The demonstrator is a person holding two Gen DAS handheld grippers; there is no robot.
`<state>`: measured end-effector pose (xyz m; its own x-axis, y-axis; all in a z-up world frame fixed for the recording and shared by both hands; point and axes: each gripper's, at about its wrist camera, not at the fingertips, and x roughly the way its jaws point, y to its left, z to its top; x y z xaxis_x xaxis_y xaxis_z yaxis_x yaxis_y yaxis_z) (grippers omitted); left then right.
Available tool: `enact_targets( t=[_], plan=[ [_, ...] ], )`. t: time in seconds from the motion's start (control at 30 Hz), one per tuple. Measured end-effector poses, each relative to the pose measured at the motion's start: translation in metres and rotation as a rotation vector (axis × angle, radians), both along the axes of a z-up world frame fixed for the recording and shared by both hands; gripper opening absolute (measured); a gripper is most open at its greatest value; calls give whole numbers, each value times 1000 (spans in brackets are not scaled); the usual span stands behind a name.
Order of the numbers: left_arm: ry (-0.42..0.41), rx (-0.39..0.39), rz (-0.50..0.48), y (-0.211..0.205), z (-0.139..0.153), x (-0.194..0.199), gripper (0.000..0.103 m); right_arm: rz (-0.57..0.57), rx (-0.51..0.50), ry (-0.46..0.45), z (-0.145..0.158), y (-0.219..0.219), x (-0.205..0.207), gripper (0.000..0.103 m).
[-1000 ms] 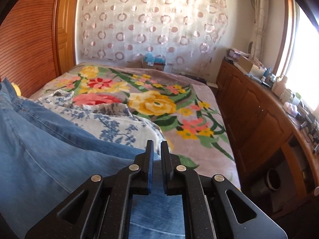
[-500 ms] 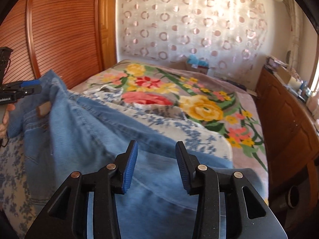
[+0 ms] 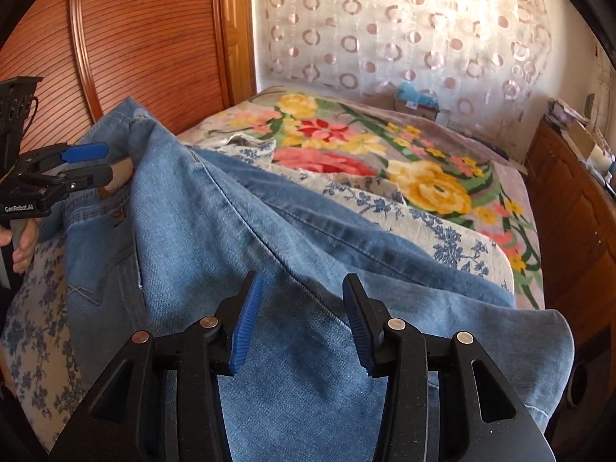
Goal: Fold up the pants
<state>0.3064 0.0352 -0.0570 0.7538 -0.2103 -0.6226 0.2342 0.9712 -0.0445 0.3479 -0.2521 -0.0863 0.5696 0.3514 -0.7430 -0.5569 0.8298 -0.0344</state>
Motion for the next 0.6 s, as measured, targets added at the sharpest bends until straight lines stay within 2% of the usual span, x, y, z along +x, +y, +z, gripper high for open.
enact_targets(
  t=[0.07, 0.13, 0.2, 0.27, 0.47, 0.6],
  plan=[
    [-5, -7, 2, 0, 1, -2, 75, -2, -2, 16, -2, -1, 2, 41],
    [-4, -16, 3, 2, 0, -3, 76, 7, -4, 34, -2, -3, 3, 30],
    [-4, -16, 3, 3, 0, -2, 76, 17, -13, 40, -2, -2, 3, 9],
    [-6, -15, 7, 4, 0, -2, 76, 36, -21, 34, 1, -3, 2, 3],
    [-6, -17, 15, 10, 1, -4, 76, 42, -39, -45, 16, -3, -5, 0],
    [-9, -18, 22, 13, 3, -5, 75, 12, -47, -115, 37, -3, 6, 0]
  ],
)
